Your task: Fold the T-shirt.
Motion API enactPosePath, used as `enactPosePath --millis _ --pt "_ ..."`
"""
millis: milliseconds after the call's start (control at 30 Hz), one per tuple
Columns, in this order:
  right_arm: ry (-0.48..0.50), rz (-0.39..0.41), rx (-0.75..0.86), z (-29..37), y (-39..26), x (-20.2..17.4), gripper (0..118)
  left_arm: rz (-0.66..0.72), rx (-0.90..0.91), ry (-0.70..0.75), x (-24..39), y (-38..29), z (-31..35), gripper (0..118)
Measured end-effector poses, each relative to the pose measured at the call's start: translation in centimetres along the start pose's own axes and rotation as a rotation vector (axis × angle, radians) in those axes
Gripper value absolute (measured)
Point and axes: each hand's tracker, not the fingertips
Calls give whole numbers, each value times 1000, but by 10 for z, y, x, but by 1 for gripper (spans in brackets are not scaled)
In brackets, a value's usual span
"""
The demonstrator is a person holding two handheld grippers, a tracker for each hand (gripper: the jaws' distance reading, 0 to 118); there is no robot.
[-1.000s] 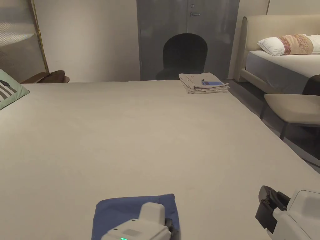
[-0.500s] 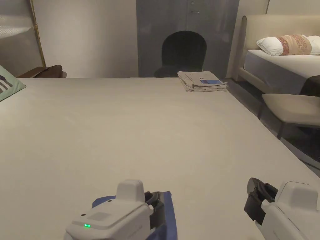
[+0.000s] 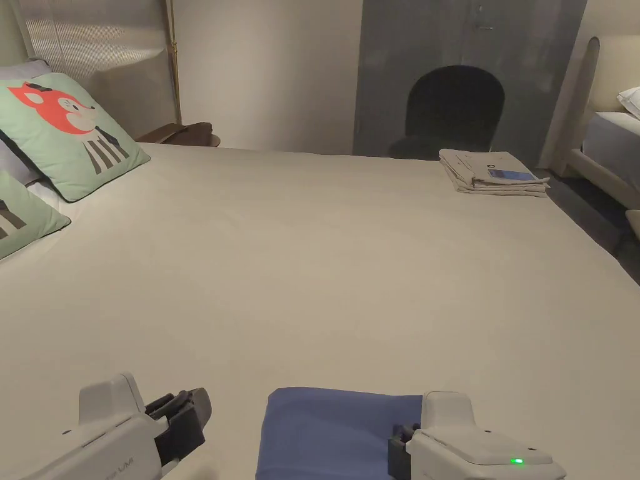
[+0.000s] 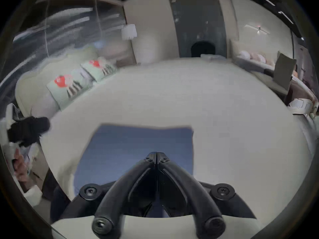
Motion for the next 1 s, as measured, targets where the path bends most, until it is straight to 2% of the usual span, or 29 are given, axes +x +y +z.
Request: enactPosePath --millis 100,133,167,300,333,467,500,533,600,667,700,733,800,833,1000 --pt "-4 14 -25 -13 -4 5 0 105 -76 -78 -21 -4 -11 2" --pt "1 10 -22 -11 -1 8 0 135 -124 -122 -27 -3 -18 6" --pt "17 -1 -46 -12 6 11 0 166 -184 -174 -33 -2 -28 15" --pt "33 -13 -98 -14 15 21 0 303 -366 -346 -46 -1 -74 109" --pt "38 -18 -106 -16 16 24 0 327 -394 -375 -47 -2 -85 110" --pt "63 -45 -135 -26 24 32 0 435 -505 -424 -46 -11 -120 108" --pt "68 -52 -136 -23 20 29 0 453 -532 -426 -46 -15 -127 102" --pt "74 -61 -139 -23 19 30 0 466 -522 -438 -46 -18 -130 90" --pt "83 -80 -141 -23 18 33 0 473 -512 -439 -41 -21 -132 57" --pt "83 -87 -136 -17 17 34 0 412 -541 -350 -35 -27 -138 31" --pt "88 -88 -134 -15 17 35 0 363 -527 -334 -33 -28 -137 28" --pt "106 -100 -126 -11 18 37 0 370 -526 -341 -36 -28 -138 26" --pt "118 -145 -103 -1 23 36 0 456 -529 -382 -42 -22 -134 21" --pt "131 -166 -77 5 26 36 0 451 -512 -382 -45 -19 -131 20" --pt "122 -130 28 25 58 22 0 484 -422 -393 -76 20 -104 19"
